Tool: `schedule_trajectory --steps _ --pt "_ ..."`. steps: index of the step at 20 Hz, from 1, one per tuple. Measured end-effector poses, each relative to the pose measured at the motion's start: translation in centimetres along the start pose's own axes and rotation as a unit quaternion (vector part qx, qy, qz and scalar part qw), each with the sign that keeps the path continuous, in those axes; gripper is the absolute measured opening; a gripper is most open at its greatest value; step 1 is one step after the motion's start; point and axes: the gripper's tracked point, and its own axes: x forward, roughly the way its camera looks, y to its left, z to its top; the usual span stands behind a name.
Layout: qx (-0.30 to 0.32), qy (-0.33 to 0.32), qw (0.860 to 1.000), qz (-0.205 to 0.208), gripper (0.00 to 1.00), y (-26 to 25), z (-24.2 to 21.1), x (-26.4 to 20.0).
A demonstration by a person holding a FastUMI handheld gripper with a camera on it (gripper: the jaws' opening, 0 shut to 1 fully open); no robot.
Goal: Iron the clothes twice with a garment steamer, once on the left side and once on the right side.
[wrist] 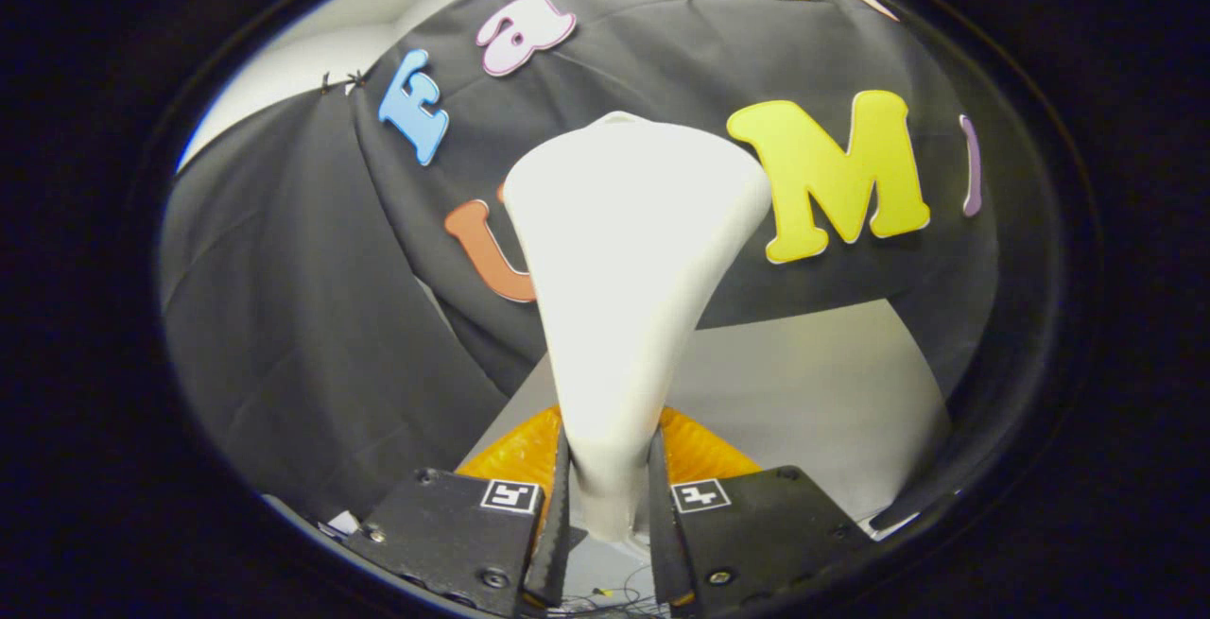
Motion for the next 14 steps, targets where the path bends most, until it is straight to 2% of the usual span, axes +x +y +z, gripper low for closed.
schedule_trajectory --steps 2,9,14 --pt "-0.015 -0.047 0.999 -0.006 0.38 -0.6 1.0 -2.4" --pt "-0.031 -0.097 0.995 -0.004 0.37 -2.0 1.7 -10.4" --pt "-0.016 -0.130 0.991 0.001 0.38 -3.4 3.0 -17.4"
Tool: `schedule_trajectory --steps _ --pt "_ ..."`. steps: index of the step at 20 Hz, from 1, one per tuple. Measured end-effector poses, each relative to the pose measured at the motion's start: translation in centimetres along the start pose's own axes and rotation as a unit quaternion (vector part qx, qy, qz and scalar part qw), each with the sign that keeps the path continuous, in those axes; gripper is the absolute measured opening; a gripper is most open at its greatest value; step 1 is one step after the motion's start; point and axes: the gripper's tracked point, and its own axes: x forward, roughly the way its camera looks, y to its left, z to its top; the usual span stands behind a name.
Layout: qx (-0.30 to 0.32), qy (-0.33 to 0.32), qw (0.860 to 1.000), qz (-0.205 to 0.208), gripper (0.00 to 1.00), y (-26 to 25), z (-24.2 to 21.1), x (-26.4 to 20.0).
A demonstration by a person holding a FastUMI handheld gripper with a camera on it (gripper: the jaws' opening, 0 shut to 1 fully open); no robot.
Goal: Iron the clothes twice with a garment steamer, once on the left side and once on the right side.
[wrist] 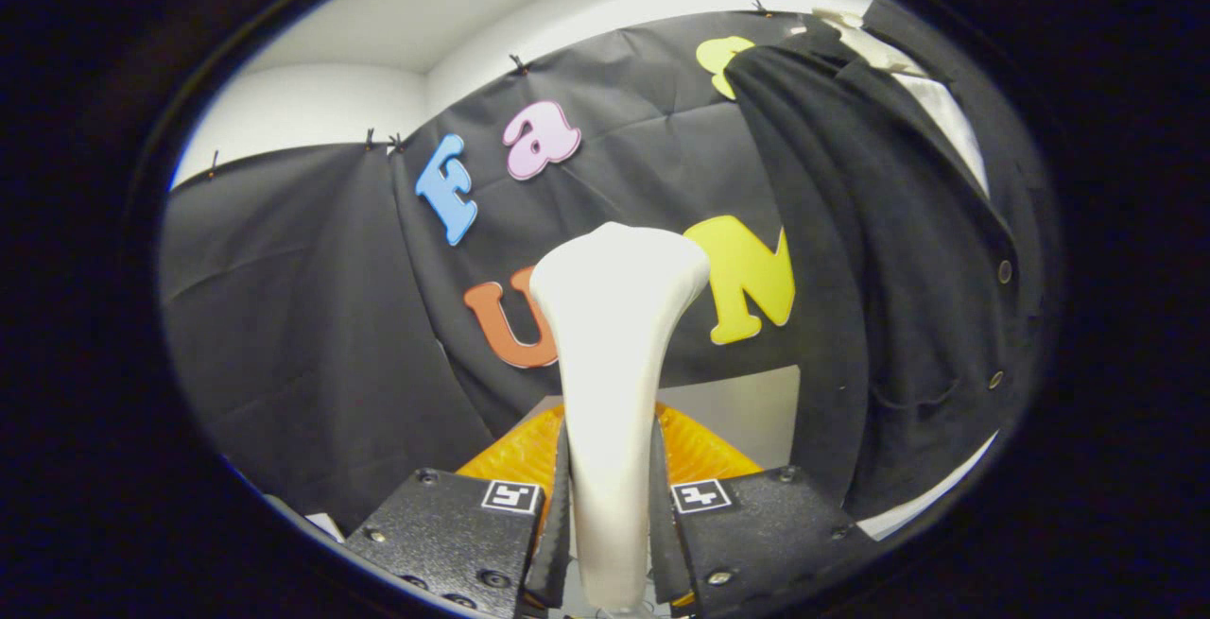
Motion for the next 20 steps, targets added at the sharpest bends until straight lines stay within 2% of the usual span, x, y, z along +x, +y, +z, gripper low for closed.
schedule_trajectory --steps 7,11,17,20 --pt "-0.001 -0.063 0.998 -0.014 0.37 -2.7 5.8 -8.5" --pt "-0.001 -0.110 0.993 -0.044 0.37 -5.7 10.0 -12.3" --pt "-0.003 -0.148 0.984 -0.095 0.37 -11.1 15.7 -13.4" --pt "-0.003 -0.157 0.982 -0.106 0.37 -12.7 18.1 -12.7"
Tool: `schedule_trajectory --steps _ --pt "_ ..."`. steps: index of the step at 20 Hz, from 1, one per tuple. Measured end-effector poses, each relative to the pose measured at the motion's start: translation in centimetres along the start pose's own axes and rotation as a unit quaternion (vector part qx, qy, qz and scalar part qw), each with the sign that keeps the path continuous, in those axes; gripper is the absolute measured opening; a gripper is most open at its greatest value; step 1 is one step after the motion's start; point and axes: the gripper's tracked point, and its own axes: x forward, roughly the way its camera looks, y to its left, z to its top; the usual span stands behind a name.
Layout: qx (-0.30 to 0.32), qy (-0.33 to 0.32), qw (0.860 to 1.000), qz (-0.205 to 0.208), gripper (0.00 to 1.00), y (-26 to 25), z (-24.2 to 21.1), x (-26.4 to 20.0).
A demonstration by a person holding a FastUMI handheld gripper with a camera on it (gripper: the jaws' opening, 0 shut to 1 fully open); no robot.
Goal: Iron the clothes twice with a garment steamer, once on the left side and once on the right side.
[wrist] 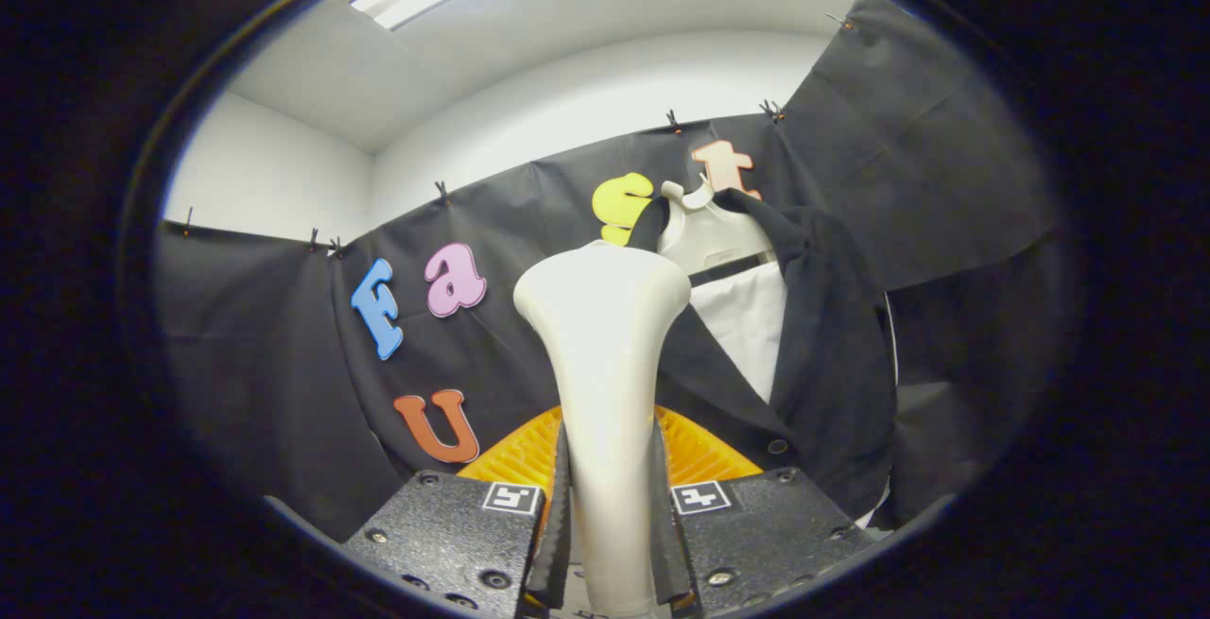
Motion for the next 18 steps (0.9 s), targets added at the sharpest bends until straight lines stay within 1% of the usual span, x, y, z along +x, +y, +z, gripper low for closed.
schedule_trajectory --steps 3,5,7,11,18 --pt "-0.016 -0.007 1.000 -0.012 0.37 -1.1 1.7 2.8" --pt "-0.021 -0.001 1.000 -0.016 0.37 -1.1 2.0 4.4" --pt "-0.031 0.001 0.999 -0.028 0.37 -1.6 2.1 6.1" --pt "-0.050 0.020 0.997 -0.048 0.38 -2.3 0.5 7.8" --pt "-0.077 0.045 0.993 -0.071 0.37 -3.6 -2.7 8.4"
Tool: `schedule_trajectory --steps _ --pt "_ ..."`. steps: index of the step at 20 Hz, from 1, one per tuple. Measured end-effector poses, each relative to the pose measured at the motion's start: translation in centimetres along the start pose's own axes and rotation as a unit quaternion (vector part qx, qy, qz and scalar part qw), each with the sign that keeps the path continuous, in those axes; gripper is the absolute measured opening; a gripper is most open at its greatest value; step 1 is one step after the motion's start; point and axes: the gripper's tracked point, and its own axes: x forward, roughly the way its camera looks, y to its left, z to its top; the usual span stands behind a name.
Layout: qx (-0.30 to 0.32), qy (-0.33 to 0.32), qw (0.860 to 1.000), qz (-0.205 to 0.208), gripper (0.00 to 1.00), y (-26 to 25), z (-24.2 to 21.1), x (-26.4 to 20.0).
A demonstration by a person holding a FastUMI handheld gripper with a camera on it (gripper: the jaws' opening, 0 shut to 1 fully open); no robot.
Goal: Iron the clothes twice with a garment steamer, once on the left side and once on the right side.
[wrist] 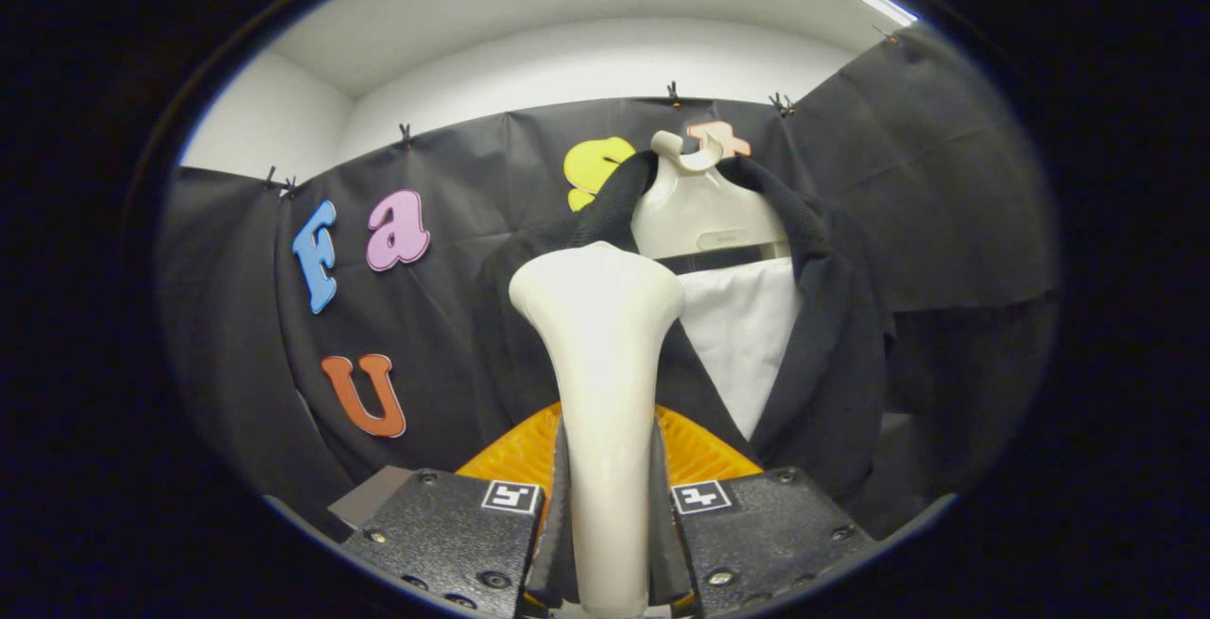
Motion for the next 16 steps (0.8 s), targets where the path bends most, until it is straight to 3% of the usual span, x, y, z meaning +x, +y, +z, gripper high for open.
schedule_trajectory --steps 16 --pt "-0.010 0.062 0.997 -0.037 0.37 -3.4 -8.2 -0.9"
